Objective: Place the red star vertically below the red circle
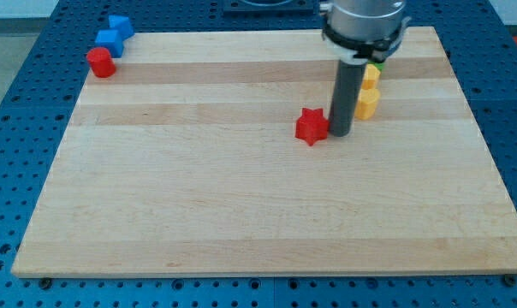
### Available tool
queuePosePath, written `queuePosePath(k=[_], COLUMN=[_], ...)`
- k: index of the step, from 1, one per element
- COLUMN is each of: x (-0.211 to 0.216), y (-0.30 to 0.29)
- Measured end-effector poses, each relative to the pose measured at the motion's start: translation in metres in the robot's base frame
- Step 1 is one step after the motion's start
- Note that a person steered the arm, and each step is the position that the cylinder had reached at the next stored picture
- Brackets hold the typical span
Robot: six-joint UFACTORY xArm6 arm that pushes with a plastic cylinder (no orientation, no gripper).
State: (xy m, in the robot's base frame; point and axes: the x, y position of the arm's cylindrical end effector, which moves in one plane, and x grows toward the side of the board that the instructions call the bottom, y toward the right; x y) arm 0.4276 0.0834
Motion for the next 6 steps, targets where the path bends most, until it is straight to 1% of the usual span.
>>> queuePosePath(k=[1, 2, 3, 4, 5, 6], x=[-0.007, 0.008, 0.037, 0.013, -0.035, -0.068], y=[-0.073, -0.170, -0.193, -0.273, -0.300, -0.317])
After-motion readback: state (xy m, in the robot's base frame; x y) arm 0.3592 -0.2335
